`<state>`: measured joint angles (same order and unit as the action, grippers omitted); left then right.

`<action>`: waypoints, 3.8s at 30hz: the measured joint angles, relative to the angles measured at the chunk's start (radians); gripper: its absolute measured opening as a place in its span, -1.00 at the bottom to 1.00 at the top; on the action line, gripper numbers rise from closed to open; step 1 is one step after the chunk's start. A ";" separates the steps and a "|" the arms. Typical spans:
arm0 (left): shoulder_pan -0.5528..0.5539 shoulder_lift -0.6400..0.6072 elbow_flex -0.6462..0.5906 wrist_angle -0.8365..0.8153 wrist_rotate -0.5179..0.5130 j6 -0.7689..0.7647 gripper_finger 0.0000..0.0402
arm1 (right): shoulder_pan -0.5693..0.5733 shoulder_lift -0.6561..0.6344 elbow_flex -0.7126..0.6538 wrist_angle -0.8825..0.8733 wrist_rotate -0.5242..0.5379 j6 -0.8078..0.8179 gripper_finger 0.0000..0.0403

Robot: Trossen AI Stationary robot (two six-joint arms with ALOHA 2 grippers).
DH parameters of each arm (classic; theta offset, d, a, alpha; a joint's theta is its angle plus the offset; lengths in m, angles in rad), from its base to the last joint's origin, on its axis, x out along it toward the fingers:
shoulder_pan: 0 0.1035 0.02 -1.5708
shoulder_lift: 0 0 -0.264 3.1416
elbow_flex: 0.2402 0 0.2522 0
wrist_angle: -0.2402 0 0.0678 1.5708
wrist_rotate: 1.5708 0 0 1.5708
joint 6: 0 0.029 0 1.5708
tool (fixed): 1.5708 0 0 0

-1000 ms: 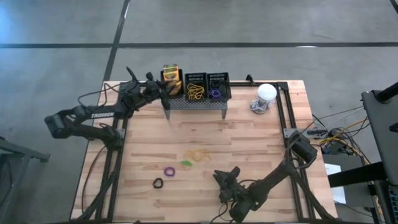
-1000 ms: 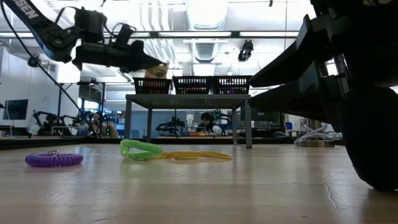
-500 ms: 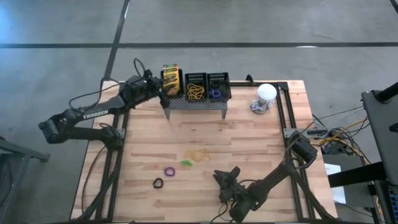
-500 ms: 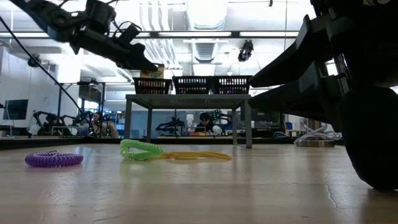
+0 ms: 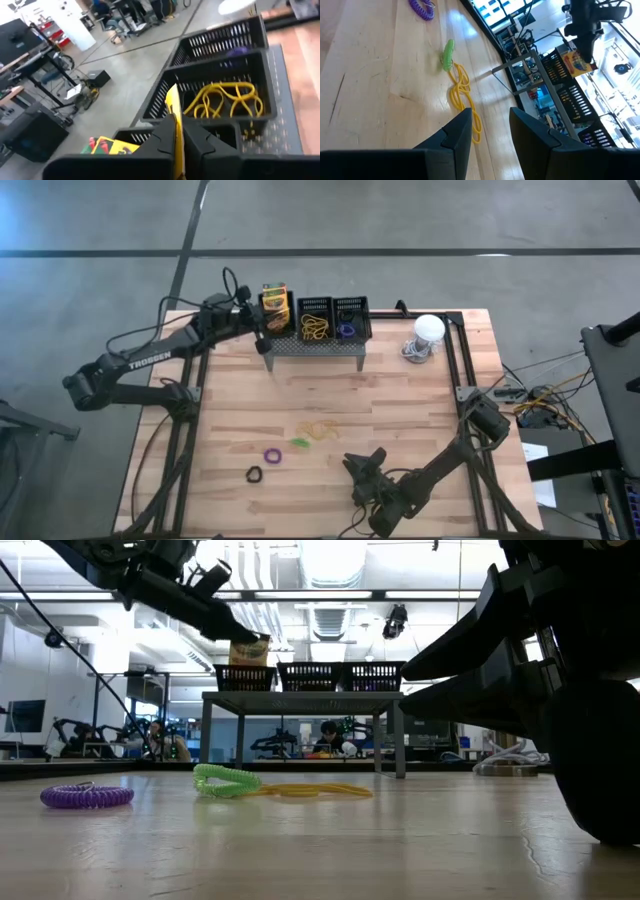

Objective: Pick & Place Office Desk Supplies
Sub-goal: Put the yellow crayon box in the left black bin on the shelf, then put the green spring keychain in the right black bin on the shelf

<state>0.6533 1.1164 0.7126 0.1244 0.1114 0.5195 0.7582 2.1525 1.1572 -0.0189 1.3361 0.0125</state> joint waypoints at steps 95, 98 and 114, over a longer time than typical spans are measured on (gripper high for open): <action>-1.454 0.086 -0.602 0.631 -0.909 -0.738 -0.41 | -0.695 -0.369 0.447 -0.508 -0.644 0.119 -0.83; -1.454 0.086 -0.602 0.628 -0.909 -0.738 -0.41 | -0.835 -0.428 0.445 -0.665 -0.766 0.252 -0.83; -1.455 0.086 -0.602 0.619 -0.909 -0.739 -0.41 | -1.108 -0.421 0.442 -0.816 -1.045 0.320 -0.73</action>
<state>-0.8013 1.2022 0.1104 0.7433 -0.7971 -0.2195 -0.3496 1.7314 1.5996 -0.8346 0.2906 0.3323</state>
